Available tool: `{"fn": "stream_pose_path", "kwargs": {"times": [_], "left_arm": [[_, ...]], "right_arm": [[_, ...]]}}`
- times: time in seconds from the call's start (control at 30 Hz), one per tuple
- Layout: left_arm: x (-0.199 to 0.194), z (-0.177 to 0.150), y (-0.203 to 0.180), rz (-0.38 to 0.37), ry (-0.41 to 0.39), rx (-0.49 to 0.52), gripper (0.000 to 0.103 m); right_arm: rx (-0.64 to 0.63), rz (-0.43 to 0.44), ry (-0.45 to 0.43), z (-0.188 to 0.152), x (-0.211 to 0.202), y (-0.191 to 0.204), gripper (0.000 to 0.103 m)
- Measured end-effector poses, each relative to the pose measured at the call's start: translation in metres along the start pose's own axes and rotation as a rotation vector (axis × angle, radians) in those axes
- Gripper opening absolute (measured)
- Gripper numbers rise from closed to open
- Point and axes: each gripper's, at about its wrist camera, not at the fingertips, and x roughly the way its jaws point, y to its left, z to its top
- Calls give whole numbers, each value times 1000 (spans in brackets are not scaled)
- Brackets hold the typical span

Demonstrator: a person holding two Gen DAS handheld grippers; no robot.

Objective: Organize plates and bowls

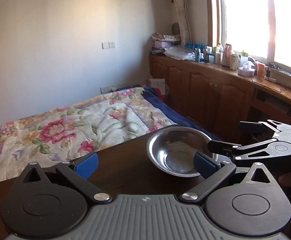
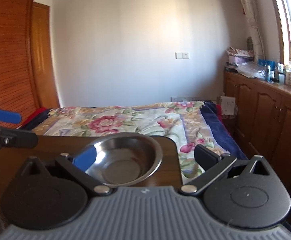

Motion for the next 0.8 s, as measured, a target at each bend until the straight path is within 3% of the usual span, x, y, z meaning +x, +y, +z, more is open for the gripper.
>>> {"fn": "stream_pose_path", "kwargs": {"times": [0.3, 0.53, 0.8], "left_arm": [[46, 7, -2, -8, 76, 39, 98], [73, 9, -10, -33, 141, 77, 80], [91, 6, -10, -63, 223, 46, 53]], "right_arm": [[39, 8, 61, -7, 24, -3, 102], [32, 4, 107, -9, 30, -1, 71], [35, 23, 151, -10, 37, 1, 53]]}}
